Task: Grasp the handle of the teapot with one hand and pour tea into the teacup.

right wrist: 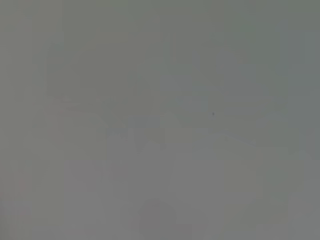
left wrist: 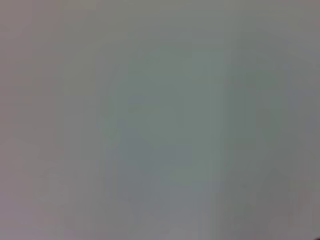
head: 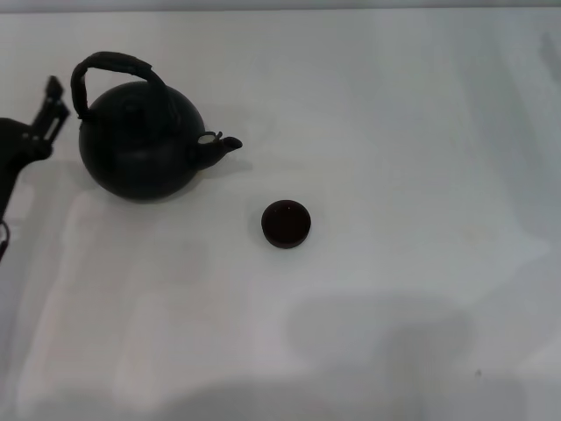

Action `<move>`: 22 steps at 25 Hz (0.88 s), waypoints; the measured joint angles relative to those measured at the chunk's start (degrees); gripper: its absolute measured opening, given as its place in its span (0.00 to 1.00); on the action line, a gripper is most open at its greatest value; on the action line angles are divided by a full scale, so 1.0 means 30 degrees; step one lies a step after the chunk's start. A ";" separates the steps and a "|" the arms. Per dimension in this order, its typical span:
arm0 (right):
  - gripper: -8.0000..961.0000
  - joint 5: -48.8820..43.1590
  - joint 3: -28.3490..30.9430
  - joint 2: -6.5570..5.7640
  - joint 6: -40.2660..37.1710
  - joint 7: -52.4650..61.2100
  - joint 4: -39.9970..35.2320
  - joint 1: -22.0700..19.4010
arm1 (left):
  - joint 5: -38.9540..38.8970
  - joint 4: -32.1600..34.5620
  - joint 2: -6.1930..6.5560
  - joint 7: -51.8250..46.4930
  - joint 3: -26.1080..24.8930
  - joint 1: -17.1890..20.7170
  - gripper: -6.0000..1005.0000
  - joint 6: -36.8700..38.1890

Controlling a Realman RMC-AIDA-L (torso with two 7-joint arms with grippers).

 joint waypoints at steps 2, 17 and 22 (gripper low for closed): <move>0.88 -0.0006 -0.0012 0.0004 0.0098 -0.0018 0.0017 -0.0038 | -0.0593 -0.0016 0.0010 -0.0331 -0.0002 0.0115 0.84 0.0178; 0.88 -0.0171 -0.0196 0.0078 0.1642 -0.0157 0.0702 -0.0410 | -0.3071 -0.0234 0.0107 -0.1265 0.0000 0.0256 0.83 0.1017; 0.88 -0.0176 -0.0204 0.0115 0.1825 -0.0202 0.1007 -0.0396 | -0.4085 -0.0421 0.0104 -0.1271 -0.0001 0.0061 0.83 0.1001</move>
